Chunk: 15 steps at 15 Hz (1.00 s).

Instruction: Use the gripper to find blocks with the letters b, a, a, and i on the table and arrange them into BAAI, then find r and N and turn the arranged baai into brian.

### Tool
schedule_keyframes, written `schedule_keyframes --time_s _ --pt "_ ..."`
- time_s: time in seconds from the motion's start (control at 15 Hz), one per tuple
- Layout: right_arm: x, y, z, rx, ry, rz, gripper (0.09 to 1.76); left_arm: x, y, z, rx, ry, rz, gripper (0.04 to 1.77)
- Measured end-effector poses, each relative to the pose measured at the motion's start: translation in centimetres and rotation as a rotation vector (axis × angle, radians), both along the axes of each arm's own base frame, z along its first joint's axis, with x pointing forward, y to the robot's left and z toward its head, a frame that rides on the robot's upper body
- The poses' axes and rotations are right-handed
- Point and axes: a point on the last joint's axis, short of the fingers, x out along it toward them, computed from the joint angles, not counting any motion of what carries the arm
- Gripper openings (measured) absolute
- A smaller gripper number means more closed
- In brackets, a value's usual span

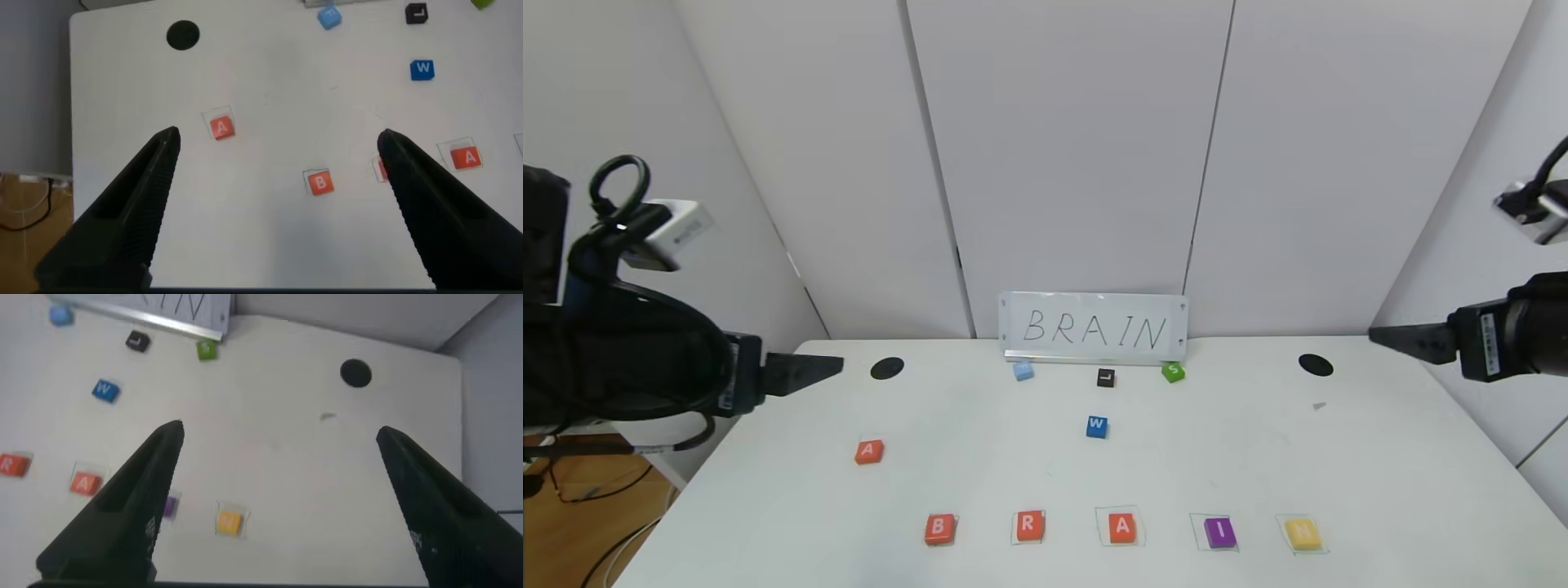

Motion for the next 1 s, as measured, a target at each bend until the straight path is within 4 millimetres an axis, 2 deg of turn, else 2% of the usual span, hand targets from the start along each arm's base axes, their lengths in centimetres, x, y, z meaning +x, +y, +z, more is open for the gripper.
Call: schedule_keyframes --time_s 0.13,0.4,0.6,0.8,1.0 --pt "-1.9 -0.5 0.6 -0.002 -0.108 -0.061 1.70 -1.3 1.8 0.4 0.023 -0.036 0.068 1.72" --pt "-4.7 -1.1 1.5 -0.001 -0.183 -0.098 1.70 -3.6 3.4 1.4 0.000 -0.102 0.074 1.72" --pt "-9.4 -1.9 3.7 0.020 -0.333 -0.125 1.70 -8.0 4.6 3.4 -0.017 -0.253 0.104 1.72" --pt "-14.9 -2.7 4.7 0.014 -0.447 -0.162 1.70 -12.8 3.7 4.3 -0.016 -0.389 0.059 1.72" --pt "-20.3 -3.3 4.4 0.001 -0.511 -0.177 1.70 -16.7 2.5 3.8 -0.014 -0.479 0.002 1.72"
